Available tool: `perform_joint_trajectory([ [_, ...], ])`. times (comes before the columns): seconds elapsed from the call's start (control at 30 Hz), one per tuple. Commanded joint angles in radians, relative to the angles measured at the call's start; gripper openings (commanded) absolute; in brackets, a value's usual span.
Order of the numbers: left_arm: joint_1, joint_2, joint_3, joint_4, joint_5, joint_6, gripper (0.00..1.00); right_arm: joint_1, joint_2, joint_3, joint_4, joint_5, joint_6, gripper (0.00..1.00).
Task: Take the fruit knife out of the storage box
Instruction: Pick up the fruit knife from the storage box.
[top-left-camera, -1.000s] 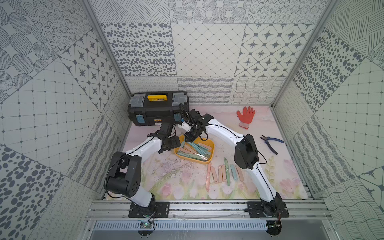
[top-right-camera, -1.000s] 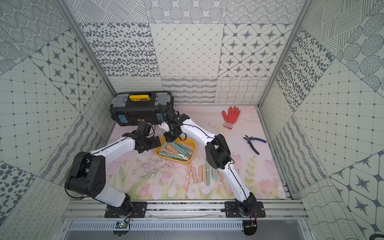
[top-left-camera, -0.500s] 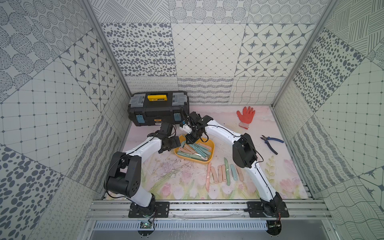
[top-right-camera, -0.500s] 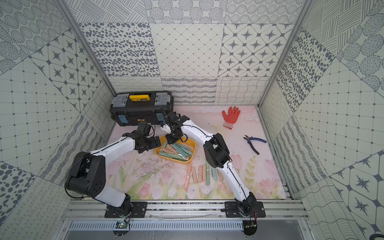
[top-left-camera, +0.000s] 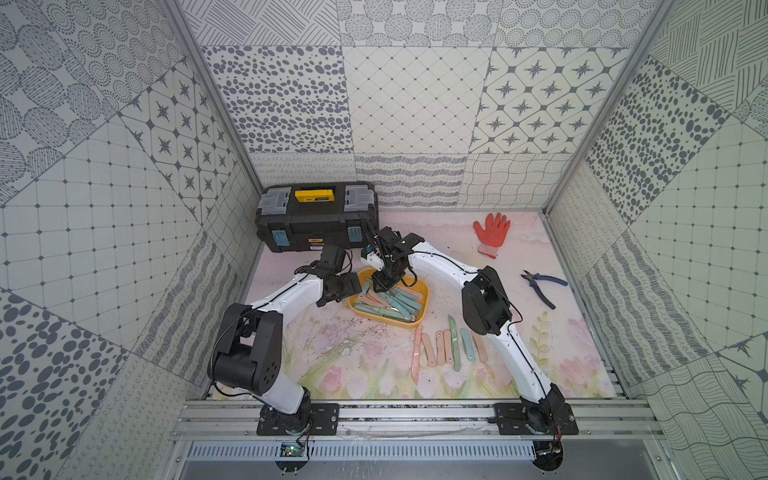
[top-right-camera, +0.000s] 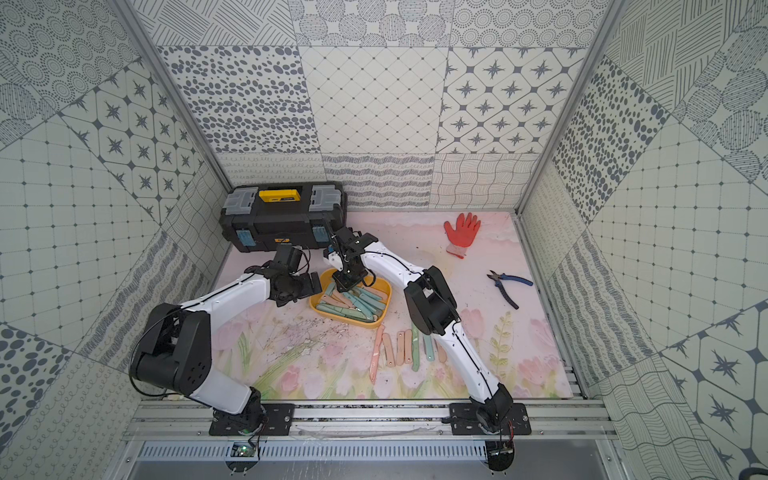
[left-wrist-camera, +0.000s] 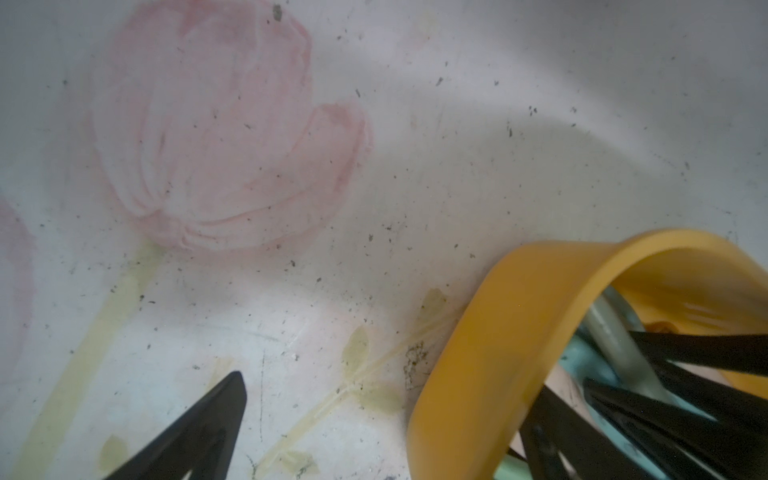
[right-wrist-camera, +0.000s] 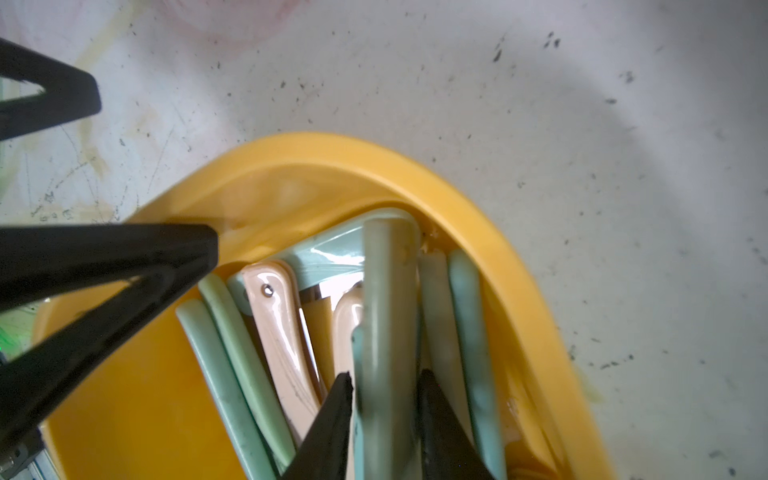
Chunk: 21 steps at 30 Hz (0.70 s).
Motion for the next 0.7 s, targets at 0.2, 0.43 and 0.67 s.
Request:
perform_joint_trajectory([
  [0.2, 0.002, -0.011, 0.003, -0.025, -0.023, -0.012, 0.99, -0.009, 0.026, 0.033, 0.017, -0.006, 0.015, 0.22],
  [0.43, 0.003, -0.013, 0.002, -0.023, -0.022, -0.012, 0.99, -0.009, 0.026, 0.032, 0.014, -0.006, 0.015, 0.15],
  [0.67, 0.003, -0.008, 0.002, -0.023, -0.024, -0.013, 0.99, -0.009, -0.026, 0.010, 0.040, -0.020, 0.024, 0.10],
])
